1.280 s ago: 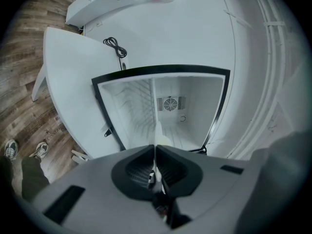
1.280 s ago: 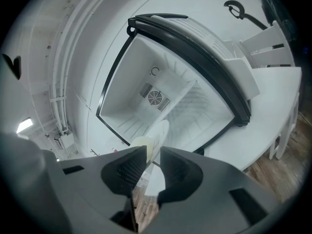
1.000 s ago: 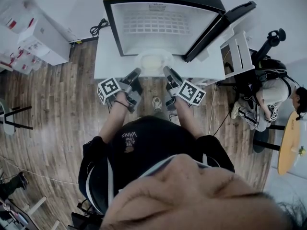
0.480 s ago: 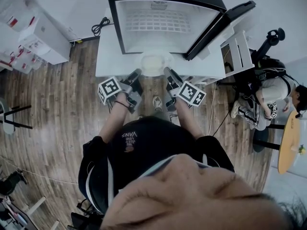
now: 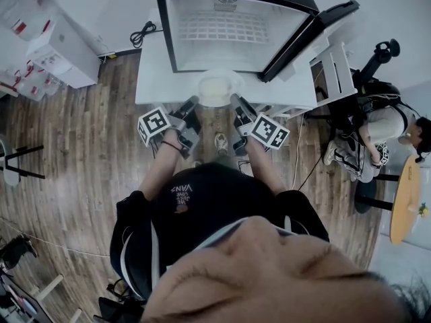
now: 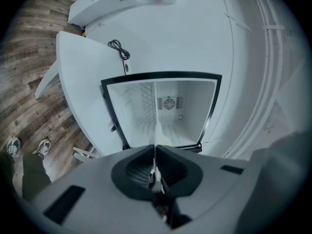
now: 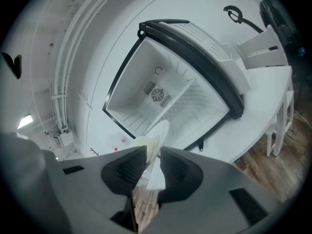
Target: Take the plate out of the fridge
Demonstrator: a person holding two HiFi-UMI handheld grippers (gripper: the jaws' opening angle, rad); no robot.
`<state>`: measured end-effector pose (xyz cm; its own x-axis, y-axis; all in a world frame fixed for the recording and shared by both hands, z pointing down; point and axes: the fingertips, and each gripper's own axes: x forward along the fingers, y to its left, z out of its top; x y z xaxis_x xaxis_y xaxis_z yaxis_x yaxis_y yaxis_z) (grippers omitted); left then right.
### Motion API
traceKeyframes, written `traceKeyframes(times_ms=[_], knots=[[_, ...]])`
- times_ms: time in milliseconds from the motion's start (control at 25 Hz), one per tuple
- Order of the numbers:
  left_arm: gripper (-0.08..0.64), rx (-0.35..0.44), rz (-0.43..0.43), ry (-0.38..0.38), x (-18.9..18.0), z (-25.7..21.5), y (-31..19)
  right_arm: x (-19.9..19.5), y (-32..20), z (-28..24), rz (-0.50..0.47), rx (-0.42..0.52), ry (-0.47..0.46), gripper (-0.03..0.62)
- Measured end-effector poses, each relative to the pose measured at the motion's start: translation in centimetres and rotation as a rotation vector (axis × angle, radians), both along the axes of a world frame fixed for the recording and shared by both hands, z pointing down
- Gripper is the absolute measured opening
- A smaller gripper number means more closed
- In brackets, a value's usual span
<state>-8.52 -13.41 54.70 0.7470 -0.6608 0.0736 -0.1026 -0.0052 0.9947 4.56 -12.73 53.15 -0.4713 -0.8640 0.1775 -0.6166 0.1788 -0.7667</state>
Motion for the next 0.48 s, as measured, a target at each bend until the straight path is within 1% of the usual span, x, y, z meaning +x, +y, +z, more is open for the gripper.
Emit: traceKeyframes(times_ms=[480], knots=[[0.028, 0.000, -0.015, -0.001, -0.4, -0.1, 1.2, -0.5, 0.9, 0.1, -0.018, -0.001, -0.003, 0.092]])
